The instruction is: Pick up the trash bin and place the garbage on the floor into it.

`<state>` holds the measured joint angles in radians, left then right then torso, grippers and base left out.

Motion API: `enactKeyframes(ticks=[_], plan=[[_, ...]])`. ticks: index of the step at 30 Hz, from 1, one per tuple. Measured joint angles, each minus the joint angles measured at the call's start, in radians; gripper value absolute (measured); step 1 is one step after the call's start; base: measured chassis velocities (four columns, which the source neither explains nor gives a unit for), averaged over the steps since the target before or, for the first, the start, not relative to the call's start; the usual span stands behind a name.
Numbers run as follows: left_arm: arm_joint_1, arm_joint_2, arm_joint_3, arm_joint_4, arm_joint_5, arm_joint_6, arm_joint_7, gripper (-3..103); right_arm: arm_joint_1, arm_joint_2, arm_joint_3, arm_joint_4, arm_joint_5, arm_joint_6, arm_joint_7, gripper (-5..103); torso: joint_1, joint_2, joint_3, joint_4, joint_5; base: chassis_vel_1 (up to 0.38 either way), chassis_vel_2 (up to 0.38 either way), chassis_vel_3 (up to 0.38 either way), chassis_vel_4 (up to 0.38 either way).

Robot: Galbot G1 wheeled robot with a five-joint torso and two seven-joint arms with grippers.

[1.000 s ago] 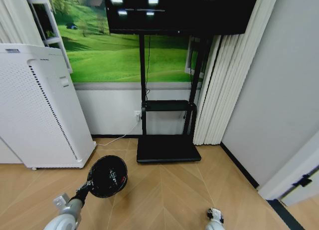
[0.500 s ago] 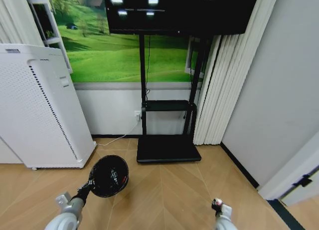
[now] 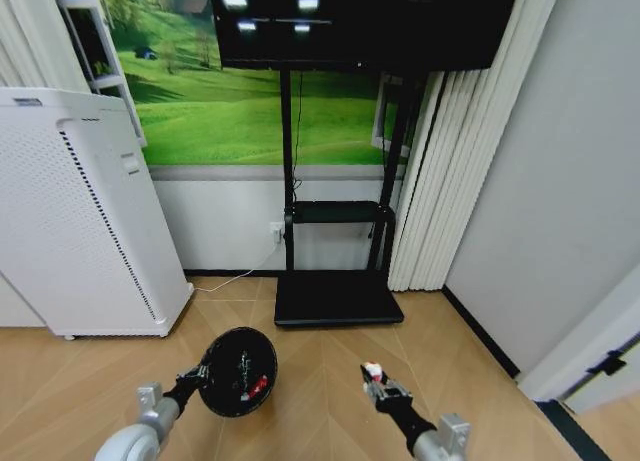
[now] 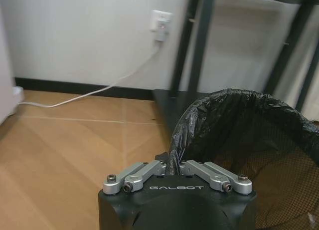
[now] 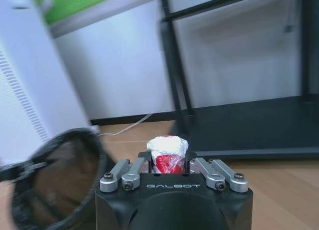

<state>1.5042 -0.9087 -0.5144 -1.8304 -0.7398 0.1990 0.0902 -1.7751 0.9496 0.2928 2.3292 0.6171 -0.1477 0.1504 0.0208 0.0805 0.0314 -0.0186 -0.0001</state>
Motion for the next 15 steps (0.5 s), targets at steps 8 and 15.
enactKeyframes(ticks=[8,15], plan=[[-0.068,0.087,0.157,0.002,0.005,-0.022,0.162,3,0.135,-0.029,-0.117,-0.090,-0.047,0.054,-0.091,30,0.000,0.000,0.000,0.0003,0.0002,0.000,0.000,0.000,0.000],[-0.111,0.095,0.239,0.019,-0.003,-0.030,0.194,3,0.221,-0.017,-0.206,-0.158,-0.055,0.069,-0.110,30,0.000,0.000,0.000,0.0003,0.0001,0.000,0.000,0.000,0.000]])
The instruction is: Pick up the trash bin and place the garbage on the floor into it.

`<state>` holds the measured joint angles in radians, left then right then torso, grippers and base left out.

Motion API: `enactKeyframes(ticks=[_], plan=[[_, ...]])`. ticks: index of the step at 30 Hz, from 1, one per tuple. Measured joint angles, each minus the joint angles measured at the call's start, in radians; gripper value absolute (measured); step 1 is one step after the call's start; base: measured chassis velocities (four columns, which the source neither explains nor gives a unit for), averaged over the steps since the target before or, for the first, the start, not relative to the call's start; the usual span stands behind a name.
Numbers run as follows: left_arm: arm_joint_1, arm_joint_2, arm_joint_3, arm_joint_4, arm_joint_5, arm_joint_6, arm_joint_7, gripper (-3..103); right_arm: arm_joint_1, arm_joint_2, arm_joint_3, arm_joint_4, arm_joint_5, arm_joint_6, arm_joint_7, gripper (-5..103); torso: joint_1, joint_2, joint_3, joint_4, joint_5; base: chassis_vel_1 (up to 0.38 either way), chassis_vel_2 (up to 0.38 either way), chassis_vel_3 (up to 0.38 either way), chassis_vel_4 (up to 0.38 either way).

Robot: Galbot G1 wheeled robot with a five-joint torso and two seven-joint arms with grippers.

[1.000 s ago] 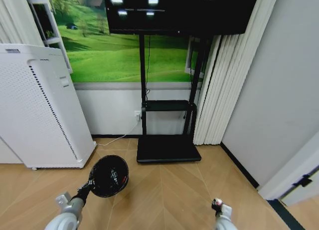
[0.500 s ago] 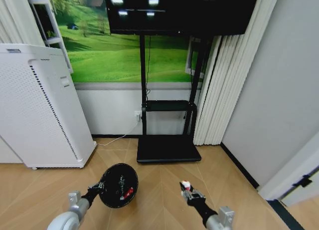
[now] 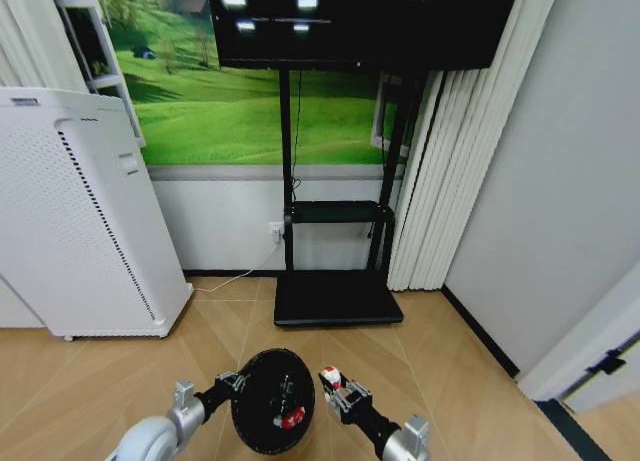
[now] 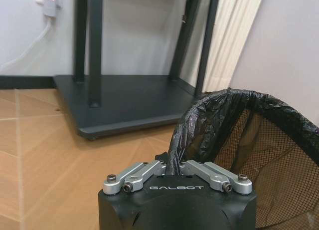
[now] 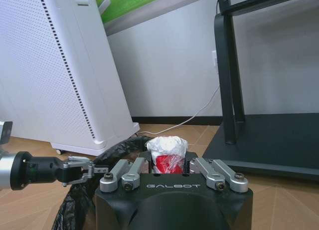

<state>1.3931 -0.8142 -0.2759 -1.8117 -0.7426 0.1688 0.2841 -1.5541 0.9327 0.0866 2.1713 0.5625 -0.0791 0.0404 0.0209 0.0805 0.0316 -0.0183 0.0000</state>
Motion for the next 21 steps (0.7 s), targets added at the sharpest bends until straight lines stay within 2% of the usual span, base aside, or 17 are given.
enactKeyframes(ticks=[13,21], plan=[[-0.100,-0.063,0.096,0.099,-0.025,-0.023,-0.029,3,0.148,0.018,-0.121,-0.095,0.005,0.015,-0.022,30,0.000,0.000,0.000,0.0000,-0.0001,0.000,0.000,0.000,0.000],[-0.153,-0.078,0.130,0.128,-0.049,-0.024,-0.037,3,0.220,0.033,-0.191,-0.173,0.005,0.032,-0.026,30,0.000,0.000,0.000,-0.0001,0.0000,0.000,0.000,0.000,0.000]])
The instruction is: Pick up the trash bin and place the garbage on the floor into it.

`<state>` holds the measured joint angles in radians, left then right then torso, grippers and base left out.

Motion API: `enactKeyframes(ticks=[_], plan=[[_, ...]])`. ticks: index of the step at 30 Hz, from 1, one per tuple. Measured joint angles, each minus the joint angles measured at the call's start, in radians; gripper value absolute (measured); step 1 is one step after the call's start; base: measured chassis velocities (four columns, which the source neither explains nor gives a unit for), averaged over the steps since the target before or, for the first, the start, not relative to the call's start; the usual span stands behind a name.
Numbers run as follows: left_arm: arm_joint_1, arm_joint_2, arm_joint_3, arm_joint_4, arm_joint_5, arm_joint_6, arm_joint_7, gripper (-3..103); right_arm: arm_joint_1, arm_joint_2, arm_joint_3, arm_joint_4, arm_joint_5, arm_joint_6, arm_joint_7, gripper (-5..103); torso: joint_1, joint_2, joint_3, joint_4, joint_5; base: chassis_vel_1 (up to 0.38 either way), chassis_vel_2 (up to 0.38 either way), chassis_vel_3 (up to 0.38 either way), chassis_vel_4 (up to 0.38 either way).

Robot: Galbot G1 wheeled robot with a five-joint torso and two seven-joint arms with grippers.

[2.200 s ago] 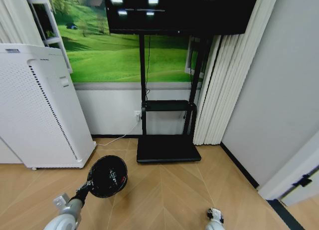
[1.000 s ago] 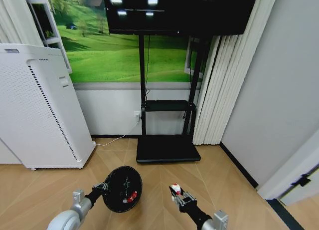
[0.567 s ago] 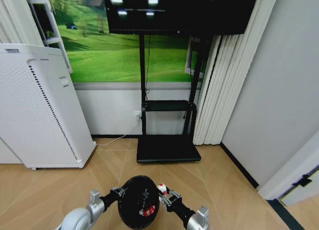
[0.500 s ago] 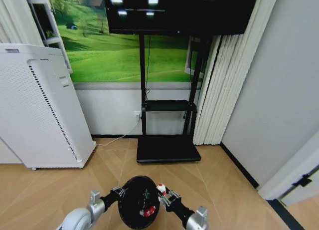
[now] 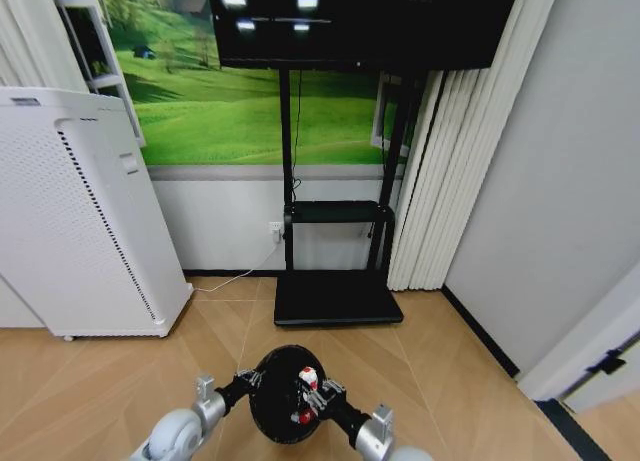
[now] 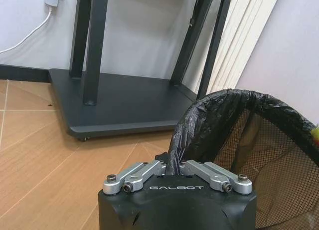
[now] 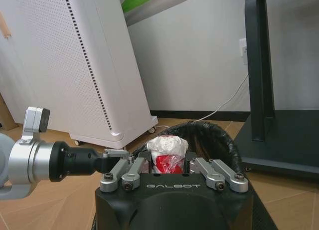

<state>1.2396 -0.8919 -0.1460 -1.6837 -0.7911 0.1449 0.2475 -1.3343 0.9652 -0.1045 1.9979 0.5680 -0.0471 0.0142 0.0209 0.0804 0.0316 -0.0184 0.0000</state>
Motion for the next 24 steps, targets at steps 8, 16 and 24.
enactKeyframes(ticks=[8,16,24], plan=[[-0.014,-0.005,0.007,0.010,-0.009,0.000,0.000,3,0.119,0.022,-0.058,-0.070,0.013,0.009,0.019,44,0.000,0.000,0.000,0.0002,0.0000,0.000,0.000,0.000,0.000],[0.005,-0.010,-0.040,0.012,-0.015,-0.001,-0.008,3,0.158,0.041,-0.051,-0.077,0.045,0.026,0.042,77,0.000,0.000,0.000,0.0001,0.0000,0.000,0.000,0.000,0.000],[0.095,-0.024,-0.187,-0.066,-0.055,0.003,-0.110,3,0.080,0.094,0.091,-0.051,0.037,0.048,0.064,99,0.000,0.000,0.000,0.0001,-0.0003,0.000,0.000,0.000,0.000]])
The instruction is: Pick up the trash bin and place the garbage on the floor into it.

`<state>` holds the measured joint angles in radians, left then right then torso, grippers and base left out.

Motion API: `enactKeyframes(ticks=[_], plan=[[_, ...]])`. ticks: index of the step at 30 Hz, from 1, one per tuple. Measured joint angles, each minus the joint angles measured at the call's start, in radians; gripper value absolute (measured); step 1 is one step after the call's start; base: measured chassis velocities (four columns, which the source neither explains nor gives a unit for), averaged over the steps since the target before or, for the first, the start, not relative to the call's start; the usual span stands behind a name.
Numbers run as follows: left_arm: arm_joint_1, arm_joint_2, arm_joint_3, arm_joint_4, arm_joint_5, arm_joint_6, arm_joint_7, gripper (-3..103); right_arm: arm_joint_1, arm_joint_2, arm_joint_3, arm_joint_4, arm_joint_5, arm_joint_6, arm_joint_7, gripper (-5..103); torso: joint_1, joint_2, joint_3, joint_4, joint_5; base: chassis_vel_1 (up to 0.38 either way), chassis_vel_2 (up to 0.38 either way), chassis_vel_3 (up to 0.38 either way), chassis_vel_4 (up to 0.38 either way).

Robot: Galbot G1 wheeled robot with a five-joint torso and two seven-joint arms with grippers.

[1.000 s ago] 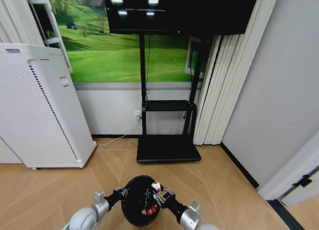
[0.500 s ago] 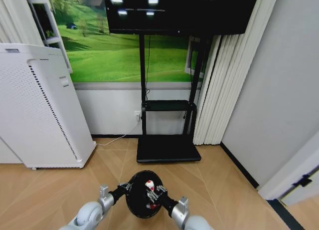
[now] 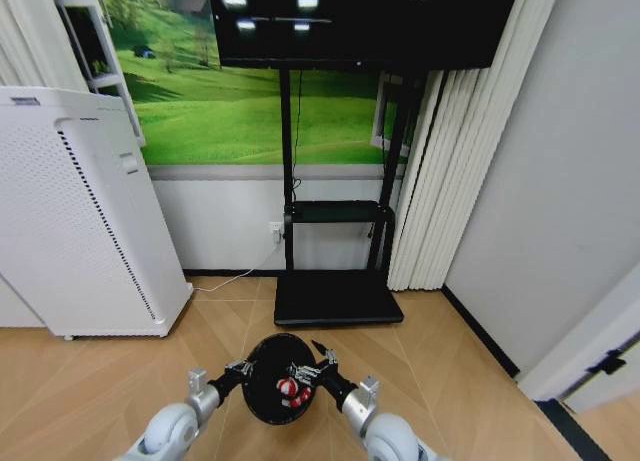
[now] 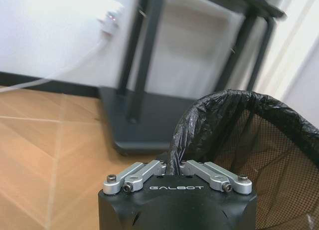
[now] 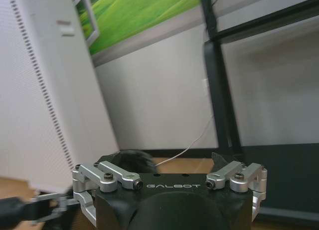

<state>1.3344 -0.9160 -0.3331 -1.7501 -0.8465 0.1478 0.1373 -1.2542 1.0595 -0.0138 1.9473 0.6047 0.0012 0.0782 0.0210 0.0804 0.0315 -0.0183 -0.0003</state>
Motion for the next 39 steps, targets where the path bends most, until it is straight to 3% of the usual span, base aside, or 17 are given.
enactKeyframes(ticks=[3,4,5,6,7,8,9,11,13,15,16,19,20,23,28,39], plan=[[0.033,0.024,-0.060,-0.080,-0.077,0.028,-0.113,3,-0.075,0.011,0.120,0.013,-0.010,0.001,0.039,100,0.000,0.000,0.000,0.0002,0.0004,0.000,0.000,0.000,0.000],[0.033,0.024,-0.060,-0.080,-0.077,0.028,-0.113,3,-0.075,0.011,0.120,0.013,-0.010,0.001,0.039,100,0.000,0.000,0.000,0.0002,0.0004,0.000,0.000,0.000,0.000],[0.039,0.029,-0.084,-0.114,-0.118,0.051,-0.202,3,-0.101,0.012,0.177,0.015,-0.017,0.001,0.049,100,0.000,0.000,0.000,-0.0007,0.0000,0.000,0.000,0.000,0.000],[0.039,0.029,-0.084,-0.114,-0.118,0.051,-0.202,3,-0.101,0.012,0.177,0.015,-0.017,0.001,0.049,100,0.000,0.000,0.000,-0.0007,0.0000,0.000,0.000,0.000,0.000],[0.049,0.027,-0.105,-0.137,-0.150,0.065,-0.268,3,-0.112,0.014,0.210,0.015,-0.018,0.001,0.057,100,0.000,0.000,0.000,-0.0008,0.0003,0.000,0.000,0.000,0.000],[0.070,0.018,-0.152,-0.176,-0.220,0.098,-0.384,3,-0.125,0.026,0.259,0.015,-0.017,-0.006,0.072,100,0.000,0.000,0.000,-0.0002,0.0004,0.000,0.000,0.000,0.000],[0.070,0.018,-0.152,-0.176,-0.220,0.098,-0.384,3,-0.125,0.026,0.259,0.015,-0.017,-0.006,0.072,100,0.000,0.000,0.000,-0.0002,0.0004,0.000,0.000,0.000,0.000],[0.111,0.004,-0.242,-0.221,-0.282,0.142,-0.490,3,-0.153,0.062,0.342,0.014,-0.008,-0.020,0.089,100,0.000,0.000,0.000,-0.0003,0.0002,0.000,0.000,0.000,0.000],[0.132,-0.003,-0.284,-0.235,-0.292,0.157,-0.506,3,-0.159,0.071,0.360,0.011,0.001,-0.026,0.096,100,0.000,0.000,0.000,-0.0003,0.0003,0.000,0.000,0.000,0.000],[0.218,-0.037,-0.430,-0.287,-0.334,0.199,-0.545,3,-0.172,0.087,0.396,-0.010,0.034,-0.044,0.125,100,0.000,0.000,0.000,0.0000,0.0006,0.000,0.000,0.000,0.000],[0.218,-0.037,-0.430,-0.287,-0.334,0.199,-0.545,3,-0.172,0.087,0.396,-0.010,0.034,-0.044,0.125,100,0.000,0.000,0.000,0.0000,0.0006,0.000,0.000,0.000,0.000],[0.340,-0.105,-0.578,-0.350,-0.381,0.221,-0.562,3,-0.176,0.089,0.434,-0.041,0.036,-0.046,0.132,100,0.000,0.000,0.000,0.0001,0.0001,0.000,0.000,0.000,0.000],[0.340,-0.105,-0.578,-0.350,-0.381,0.221,-0.562,3,-0.176,0.089,0.434,-0.041,0.036,-0.046,0.132,100,0.000,0.000,0.000,0.0001,0.0001,0.000,0.000,0.000,0.000],[0.477,-0.194,-0.725,-0.400,-0.403,0.241,-0.564,3,-0.181,0.100,0.463,-0.048,0.036,-0.047,0.140,100,0.000,0.000,0.000,0.0002,0.0004,0.000,0.000,0.000,0.000],[0.603,-0.274,-0.873,-0.414,-0.415,0.247,-0.512,3,-0.208,0.131,0.477,-0.038,0.019,-0.042,0.141,100,0.000,0.000,0.000,0.0002,0.0007,0.011,0.010,-0.020,-0.008],[0.665,-0.300,-0.965,-0.346,-0.432,0.224,-0.478,3,-0.203,0.173,0.464,-0.053,-0.003,-0.034,0.140,100,0.000,0.000,0.000,0.0003,0.0003,0.151,0.144,-0.166,-0.143]])
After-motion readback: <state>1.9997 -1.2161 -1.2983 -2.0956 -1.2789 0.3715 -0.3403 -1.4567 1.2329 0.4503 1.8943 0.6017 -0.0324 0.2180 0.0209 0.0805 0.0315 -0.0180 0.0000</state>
